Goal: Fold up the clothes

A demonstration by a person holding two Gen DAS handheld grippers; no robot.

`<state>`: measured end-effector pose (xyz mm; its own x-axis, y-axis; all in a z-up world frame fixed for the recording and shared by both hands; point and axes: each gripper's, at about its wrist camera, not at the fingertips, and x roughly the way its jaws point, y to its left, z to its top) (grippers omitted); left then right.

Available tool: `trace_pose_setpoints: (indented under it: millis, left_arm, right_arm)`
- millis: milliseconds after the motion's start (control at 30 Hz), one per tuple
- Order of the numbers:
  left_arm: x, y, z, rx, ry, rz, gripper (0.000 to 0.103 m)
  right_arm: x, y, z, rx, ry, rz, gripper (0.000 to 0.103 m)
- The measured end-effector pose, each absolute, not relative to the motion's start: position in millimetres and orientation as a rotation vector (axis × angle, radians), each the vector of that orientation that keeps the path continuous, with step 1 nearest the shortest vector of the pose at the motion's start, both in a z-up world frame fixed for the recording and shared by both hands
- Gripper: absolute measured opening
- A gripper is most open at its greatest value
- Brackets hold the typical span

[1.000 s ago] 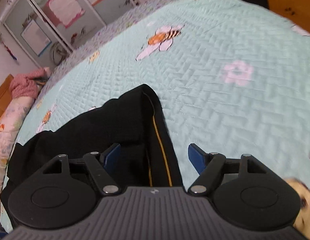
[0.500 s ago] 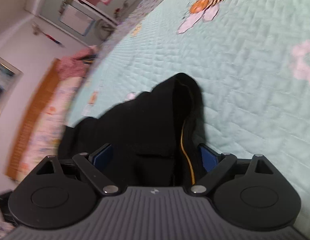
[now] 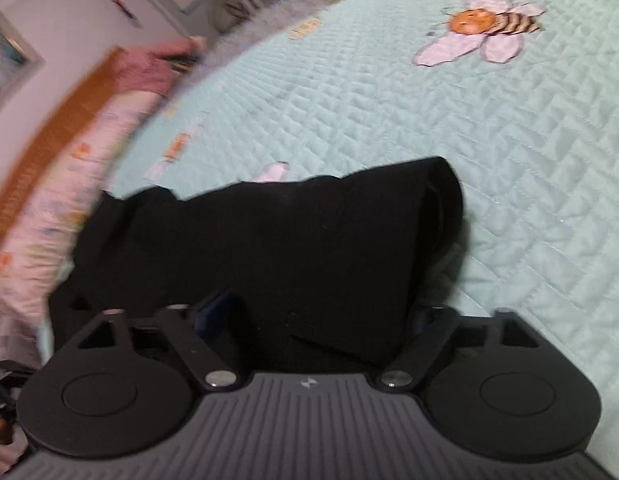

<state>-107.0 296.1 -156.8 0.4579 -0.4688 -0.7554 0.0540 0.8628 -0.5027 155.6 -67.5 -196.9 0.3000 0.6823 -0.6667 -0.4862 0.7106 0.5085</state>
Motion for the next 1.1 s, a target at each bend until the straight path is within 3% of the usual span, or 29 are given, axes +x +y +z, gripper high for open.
trace_pose_setpoints:
  millis: [33, 100, 200, 300, 467, 700, 800, 900, 933, 1000, 1100]
  left_arm:
    - [-106, 296, -159, -0.441, 1.058, -0.333, 0.046]
    - [-107, 292, -160, -0.421, 1.057, -0.332, 0.046]
    - [-108, 285, -161, -0.386, 1.05, -0.332, 0.048]
    - [-109, 278, -162, -0.35, 1.043, -0.332, 0.05]
    - [-108, 277, -160, -0.335, 1.018, -0.325, 0.05]
    - [-79, 273, -145, -0.307, 0.894, -0.311, 0.05]
    - [-45, 268, -138, -0.296, 0.84, -0.314, 0.05]
    - [-6, 264, -141, -0.318, 0.827, -0.323, 0.05]
    - [7, 264, -145, -0.33, 0.836, -0.322, 0.05]
    - [25, 265, -157, -0.365, 0.874, -0.31, 0.05]
    - [22, 272, -166, -0.394, 0.896, -0.308, 0.05]
  right_arm:
    - [150, -62, -192, 0.192, 0.992, 0.757, 0.062]
    - [140, -52, -181, 0.123, 0.979, 0.703, 0.036]
    - [105, -14, -159, -0.207, 0.837, 0.663, 0.023]
    - [39, 45, -143, -0.718, 0.508, 0.66, 0.019]
    - [-24, 93, -105, -1.158, 0.033, 0.61, 0.018]
    - [31, 84, -40, -1.292, -0.125, 0.35, 0.019]
    - [82, 71, -21, -1.296, -0.129, 0.198, 0.019]
    - [156, 58, -6, -1.182, -0.007, 0.075, 0.021]
    - [185, 50, -8, -1.089, 0.082, 0.077, 0.023]
    - [242, 35, -13, -0.894, 0.257, 0.081, 0.047]
    - [250, -1, -35, -0.546, 0.379, 0.138, 0.048]
